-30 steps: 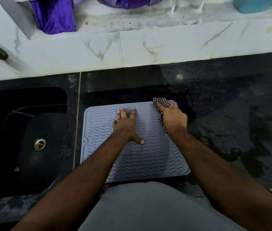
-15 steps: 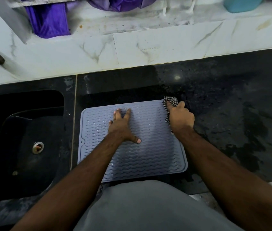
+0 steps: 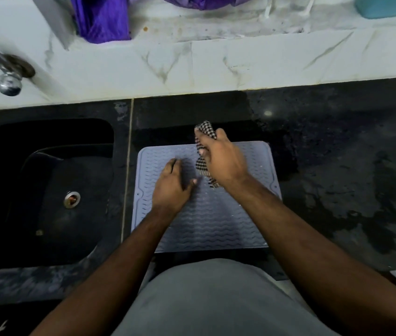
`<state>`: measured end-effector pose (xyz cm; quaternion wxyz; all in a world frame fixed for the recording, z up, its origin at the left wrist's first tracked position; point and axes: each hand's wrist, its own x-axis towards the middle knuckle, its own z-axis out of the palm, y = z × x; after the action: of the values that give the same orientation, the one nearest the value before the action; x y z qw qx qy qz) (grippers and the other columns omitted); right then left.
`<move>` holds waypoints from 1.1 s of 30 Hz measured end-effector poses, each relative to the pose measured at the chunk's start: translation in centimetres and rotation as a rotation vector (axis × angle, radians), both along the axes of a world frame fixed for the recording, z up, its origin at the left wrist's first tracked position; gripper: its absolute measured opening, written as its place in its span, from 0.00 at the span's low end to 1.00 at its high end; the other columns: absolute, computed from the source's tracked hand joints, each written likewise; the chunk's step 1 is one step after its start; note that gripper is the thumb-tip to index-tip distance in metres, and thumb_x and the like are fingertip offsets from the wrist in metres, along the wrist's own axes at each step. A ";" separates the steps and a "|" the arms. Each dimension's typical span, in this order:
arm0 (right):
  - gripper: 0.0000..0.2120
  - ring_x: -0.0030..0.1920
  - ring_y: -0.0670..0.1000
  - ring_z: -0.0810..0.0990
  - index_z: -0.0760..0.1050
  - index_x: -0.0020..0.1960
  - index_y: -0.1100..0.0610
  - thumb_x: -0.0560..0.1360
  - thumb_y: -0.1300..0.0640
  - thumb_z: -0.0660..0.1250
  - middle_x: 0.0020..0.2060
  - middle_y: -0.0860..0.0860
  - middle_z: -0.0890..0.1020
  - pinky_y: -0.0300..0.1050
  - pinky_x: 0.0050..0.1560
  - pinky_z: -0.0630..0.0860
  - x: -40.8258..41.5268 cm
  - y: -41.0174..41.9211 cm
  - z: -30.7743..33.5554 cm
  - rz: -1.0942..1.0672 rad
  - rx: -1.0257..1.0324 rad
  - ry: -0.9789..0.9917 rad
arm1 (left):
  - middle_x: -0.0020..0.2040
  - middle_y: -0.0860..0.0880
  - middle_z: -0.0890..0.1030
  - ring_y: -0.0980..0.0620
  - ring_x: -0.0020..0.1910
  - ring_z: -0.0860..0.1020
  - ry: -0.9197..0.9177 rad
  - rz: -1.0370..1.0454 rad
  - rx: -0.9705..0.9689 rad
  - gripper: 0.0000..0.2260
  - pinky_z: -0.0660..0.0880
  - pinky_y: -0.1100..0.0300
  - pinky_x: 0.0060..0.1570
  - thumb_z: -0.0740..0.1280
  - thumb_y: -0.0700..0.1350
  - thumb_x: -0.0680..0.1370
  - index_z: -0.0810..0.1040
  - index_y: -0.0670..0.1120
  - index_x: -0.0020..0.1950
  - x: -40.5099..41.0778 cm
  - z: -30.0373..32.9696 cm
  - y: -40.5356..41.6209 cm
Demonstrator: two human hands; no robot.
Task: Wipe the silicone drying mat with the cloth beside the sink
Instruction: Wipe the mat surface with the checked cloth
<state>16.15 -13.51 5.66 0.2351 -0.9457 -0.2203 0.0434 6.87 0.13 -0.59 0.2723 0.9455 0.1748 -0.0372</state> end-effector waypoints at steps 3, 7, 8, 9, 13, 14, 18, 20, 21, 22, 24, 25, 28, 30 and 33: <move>0.26 0.53 0.56 0.78 0.65 0.76 0.43 0.80 0.53 0.66 0.57 0.52 0.71 0.51 0.51 0.78 -1.2 4.5 0.1 0.068 0.116 0.082 | 0.66 0.41 0.72 0.41 0.63 0.75 -0.022 0.187 0.080 0.23 0.76 0.47 0.60 0.67 0.47 0.80 0.70 0.42 0.74 -1.6 0.8 3.7; 0.26 0.54 0.54 0.78 0.66 0.76 0.45 0.80 0.54 0.67 0.59 0.52 0.72 0.49 0.51 0.78 -3.1 9.4 -0.3 0.165 0.164 0.115 | 0.53 0.44 0.83 0.42 0.50 0.82 0.057 0.280 -0.010 0.10 0.79 0.51 0.49 0.64 0.41 0.78 0.83 0.48 0.55 -3.7 1.3 8.1; 0.25 0.50 0.54 0.79 0.67 0.75 0.45 0.80 0.55 0.66 0.58 0.52 0.72 0.50 0.47 0.80 -3.7 10.5 -0.5 0.193 0.155 0.076 | 0.50 0.45 0.84 0.45 0.48 0.83 0.075 0.274 -0.061 0.10 0.80 0.53 0.48 0.65 0.42 0.78 0.85 0.49 0.53 -4.4 1.3 8.8; 0.24 0.46 0.52 0.78 0.68 0.74 0.44 0.80 0.55 0.66 0.57 0.51 0.71 0.50 0.43 0.80 -4.3 11.3 -0.8 0.210 0.154 0.041 | 0.47 0.46 0.85 0.47 0.45 0.84 0.090 0.257 -0.100 0.09 0.80 0.56 0.47 0.66 0.43 0.78 0.86 0.49 0.51 -4.8 1.3 9.2; 0.18 0.45 0.51 0.78 0.71 0.70 0.46 0.81 0.53 0.65 0.55 0.51 0.73 0.46 0.42 0.76 -5.8 13.7 -3.7 0.138 0.215 0.093 | 0.40 0.40 0.84 0.40 0.40 0.83 0.112 0.202 -0.051 0.06 0.76 0.55 0.40 0.68 0.39 0.74 0.84 0.40 0.42 -5.5 0.7 10.2; 0.17 0.47 0.51 0.79 0.73 0.68 0.46 0.80 0.50 0.64 0.56 0.50 0.76 0.46 0.43 0.76 -5.9 13.5 -4.6 0.075 0.201 0.141 | 0.41 0.39 0.84 0.39 0.40 0.83 0.119 0.188 -0.019 0.06 0.78 0.52 0.41 0.68 0.39 0.74 0.84 0.40 0.42 -5.3 0.7 10.2; 0.21 0.48 0.58 0.79 0.63 0.76 0.38 0.83 0.46 0.57 0.57 0.55 0.69 0.55 0.51 0.78 -6.5 12.0 -7.5 0.114 -0.180 0.141 | 0.36 0.43 0.82 0.41 0.38 0.82 0.187 0.187 0.000 0.07 0.77 0.53 0.37 0.66 0.39 0.74 0.80 0.40 0.37 -4.6 0.8 10.3; 0.22 0.48 0.58 0.79 0.58 0.77 0.36 0.84 0.48 0.55 0.56 0.56 0.68 0.56 0.51 0.78 -6.3 12.4 -7.3 0.134 -0.267 0.136 | 0.37 0.42 0.81 0.40 0.39 0.82 0.211 0.181 0.011 0.07 0.75 0.54 0.36 0.65 0.39 0.75 0.78 0.41 0.38 -4.1 1.1 10.1; 0.23 0.49 0.58 0.79 0.56 0.77 0.36 0.85 0.49 0.55 0.56 0.56 0.68 0.56 0.51 0.77 -6.2 12.9 -7.1 0.136 -0.309 0.134 | 0.41 0.40 0.82 0.39 0.42 0.82 0.232 0.178 0.020 0.05 0.76 0.52 0.38 0.65 0.39 0.76 0.79 0.40 0.42 -3.8 1.3 9.9; 0.24 0.50 0.59 0.79 0.55 0.78 0.37 0.85 0.51 0.55 0.57 0.57 0.69 0.56 0.51 0.78 -6.1 13.3 -7.1 0.133 -0.357 0.116 | 0.46 0.39 0.82 0.38 0.45 0.82 0.257 0.166 0.036 0.06 0.78 0.50 0.43 0.64 0.38 0.77 0.80 0.39 0.47 -3.4 1.6 9.6; 0.28 0.52 0.60 0.79 0.52 0.80 0.41 0.84 0.55 0.56 0.59 0.59 0.69 0.56 0.49 0.78 -6.2 13.7 -6.9 0.129 -0.446 0.097 | 0.53 0.38 0.81 0.38 0.51 0.81 0.309 0.120 0.091 0.08 0.78 0.48 0.50 0.63 0.38 0.80 0.79 0.38 0.55 -2.4 2.1 9.0; 0.30 0.53 0.60 0.78 0.49 0.81 0.44 0.83 0.55 0.58 0.61 0.60 0.69 0.56 0.48 0.77 -6.2 13.7 -6.8 0.123 -0.473 0.109 | 0.55 0.39 0.81 0.39 0.53 0.81 0.327 0.090 0.129 0.08 0.78 0.49 0.52 0.62 0.38 0.81 0.79 0.38 0.56 -1.8 2.4 8.6; 0.34 0.56 0.61 0.77 0.46 0.81 0.47 0.82 0.53 0.60 0.63 0.61 0.68 0.57 0.51 0.77 -5.7 13.0 -6.3 0.122 -0.507 0.167 | 0.59 0.40 0.81 0.41 0.58 0.80 0.381 0.020 0.238 0.10 0.78 0.49 0.54 0.60 0.37 0.82 0.79 0.40 0.59 0.0 2.8 7.5; 0.32 0.56 0.60 0.78 0.48 0.81 0.46 0.82 0.52 0.60 0.63 0.61 0.69 0.56 0.50 0.77 -5.3 12.2 -6.0 0.125 -0.530 0.149 | 0.61 0.42 0.81 0.43 0.60 0.80 0.431 -0.012 0.307 0.11 0.78 0.50 0.55 0.60 0.37 0.82 0.80 0.41 0.61 0.4 2.8 6.7; 0.29 0.54 0.59 0.79 0.50 0.81 0.44 0.84 0.51 0.58 0.61 0.60 0.70 0.54 0.48 0.77 -4.7 10.2 -6.1 0.082 -0.555 0.126 | 0.63 0.44 0.80 0.44 0.62 0.80 0.471 -0.074 0.444 0.12 0.77 0.51 0.55 0.60 0.39 0.83 0.79 0.43 0.63 0.5 2.5 5.5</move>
<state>11.47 -3.35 -0.44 -0.0214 -0.9597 -0.2229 0.1700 7.34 5.67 1.87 0.0102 0.9529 0.2022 -0.2258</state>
